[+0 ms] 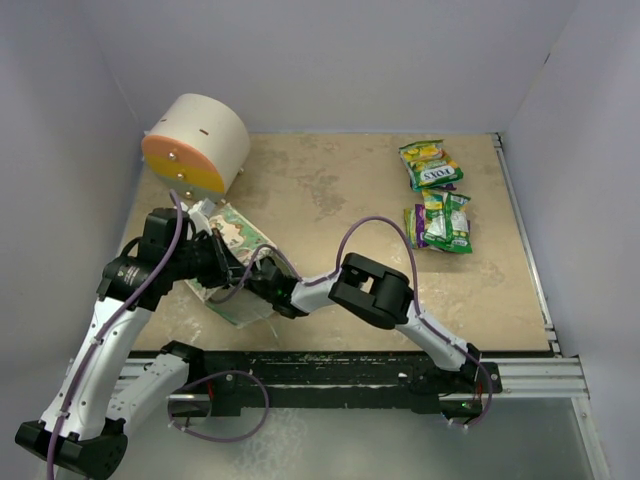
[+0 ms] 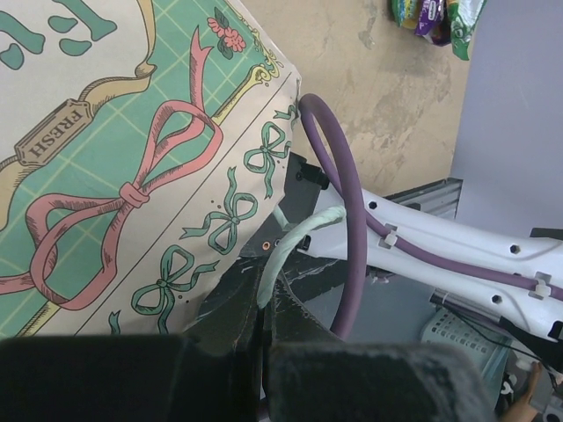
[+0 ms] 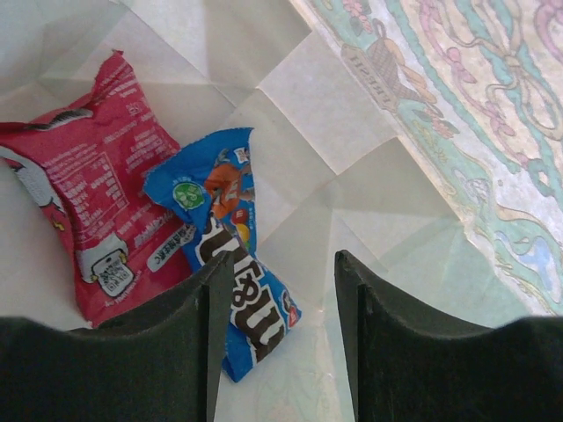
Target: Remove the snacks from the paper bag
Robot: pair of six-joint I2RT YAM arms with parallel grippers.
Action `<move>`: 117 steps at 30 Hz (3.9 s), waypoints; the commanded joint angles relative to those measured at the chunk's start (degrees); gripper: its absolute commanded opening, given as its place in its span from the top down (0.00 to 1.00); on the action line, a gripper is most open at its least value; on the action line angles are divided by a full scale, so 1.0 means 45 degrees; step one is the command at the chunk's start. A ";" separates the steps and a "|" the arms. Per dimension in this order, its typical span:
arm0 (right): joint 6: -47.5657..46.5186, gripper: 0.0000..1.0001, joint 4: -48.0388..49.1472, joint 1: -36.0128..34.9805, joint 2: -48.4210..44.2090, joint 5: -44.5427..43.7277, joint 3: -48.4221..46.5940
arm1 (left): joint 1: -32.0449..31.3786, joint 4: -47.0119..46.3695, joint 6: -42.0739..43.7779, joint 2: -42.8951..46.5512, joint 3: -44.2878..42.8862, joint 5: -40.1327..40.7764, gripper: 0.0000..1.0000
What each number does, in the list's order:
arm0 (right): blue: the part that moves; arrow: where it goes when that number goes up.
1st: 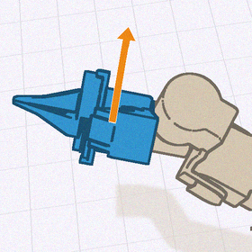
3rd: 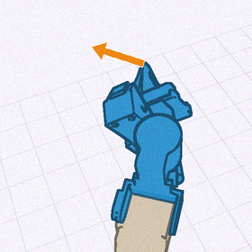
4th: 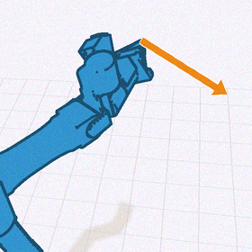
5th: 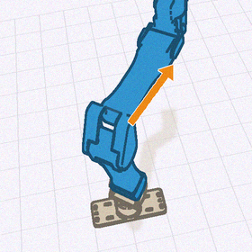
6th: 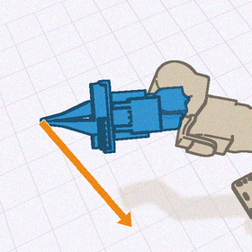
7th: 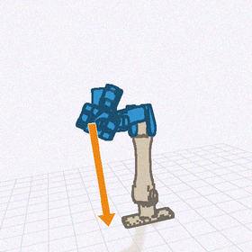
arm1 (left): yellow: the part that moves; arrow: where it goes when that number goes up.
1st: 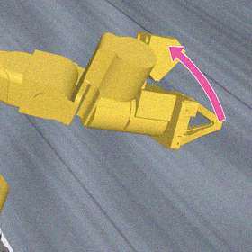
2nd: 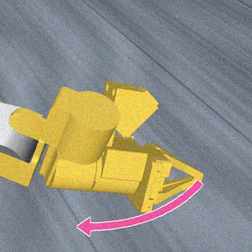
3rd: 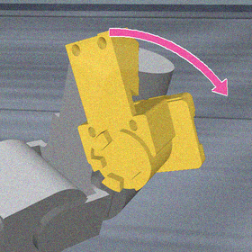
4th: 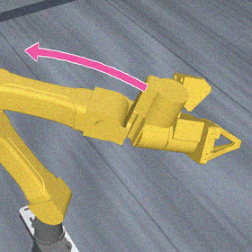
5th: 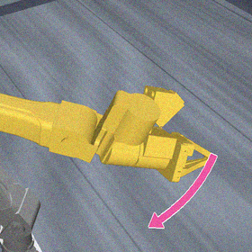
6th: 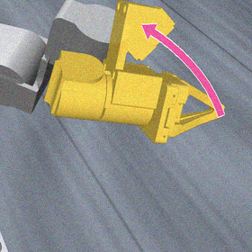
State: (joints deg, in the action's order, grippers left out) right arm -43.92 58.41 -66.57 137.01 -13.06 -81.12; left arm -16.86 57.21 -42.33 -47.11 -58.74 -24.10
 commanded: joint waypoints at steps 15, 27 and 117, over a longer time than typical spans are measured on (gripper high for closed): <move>-0.0781 0.33 -0.2854 0.0301 0.1122 0.0955 -0.2414 | -0.0031 0.0321 0.0091 0.0094 -0.0426 -0.0185 1.00; -0.0589 0.80 -0.2985 0.1022 0.1666 0.1245 -0.3910 | -0.0023 0.0748 -0.0161 0.0096 -0.0679 0.0207 1.00; -0.0049 0.57 -0.4482 0.0689 0.0438 0.0419 -0.2128 | -0.0024 -0.0548 0.1074 -0.0403 -0.2118 -0.2656 1.00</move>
State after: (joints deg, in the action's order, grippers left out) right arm -43.99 43.68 -64.55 138.69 -7.14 -89.21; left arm -16.62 54.78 -37.69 -50.78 -68.01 -36.16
